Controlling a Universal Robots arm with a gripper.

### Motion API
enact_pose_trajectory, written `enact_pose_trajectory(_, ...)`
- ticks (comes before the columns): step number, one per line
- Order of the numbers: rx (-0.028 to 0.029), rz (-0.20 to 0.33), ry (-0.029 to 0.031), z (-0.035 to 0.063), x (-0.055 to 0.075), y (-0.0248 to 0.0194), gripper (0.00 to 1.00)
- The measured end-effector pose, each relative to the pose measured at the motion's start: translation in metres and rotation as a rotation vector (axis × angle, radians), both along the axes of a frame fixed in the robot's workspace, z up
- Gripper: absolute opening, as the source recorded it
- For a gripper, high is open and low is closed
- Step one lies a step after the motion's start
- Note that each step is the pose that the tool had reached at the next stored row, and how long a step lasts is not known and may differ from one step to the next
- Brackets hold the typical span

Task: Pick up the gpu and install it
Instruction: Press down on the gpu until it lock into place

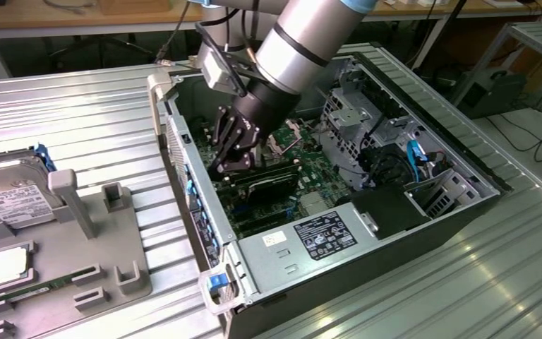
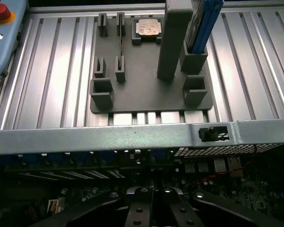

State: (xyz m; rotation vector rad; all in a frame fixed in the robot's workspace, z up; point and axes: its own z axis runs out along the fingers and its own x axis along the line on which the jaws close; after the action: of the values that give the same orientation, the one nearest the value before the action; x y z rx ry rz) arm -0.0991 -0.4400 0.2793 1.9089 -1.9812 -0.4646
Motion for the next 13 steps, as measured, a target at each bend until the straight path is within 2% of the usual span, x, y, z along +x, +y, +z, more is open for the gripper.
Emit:
enact_pose_trajectory(3, -0.0001, 0.0, 0.0, 0.0, -0.0004, -0.0005, 0.11)
enact_pose_trajectory(13, 0.0017, 0.0, 0.0, 0.0, -0.0004, -0.0067, 0.11)
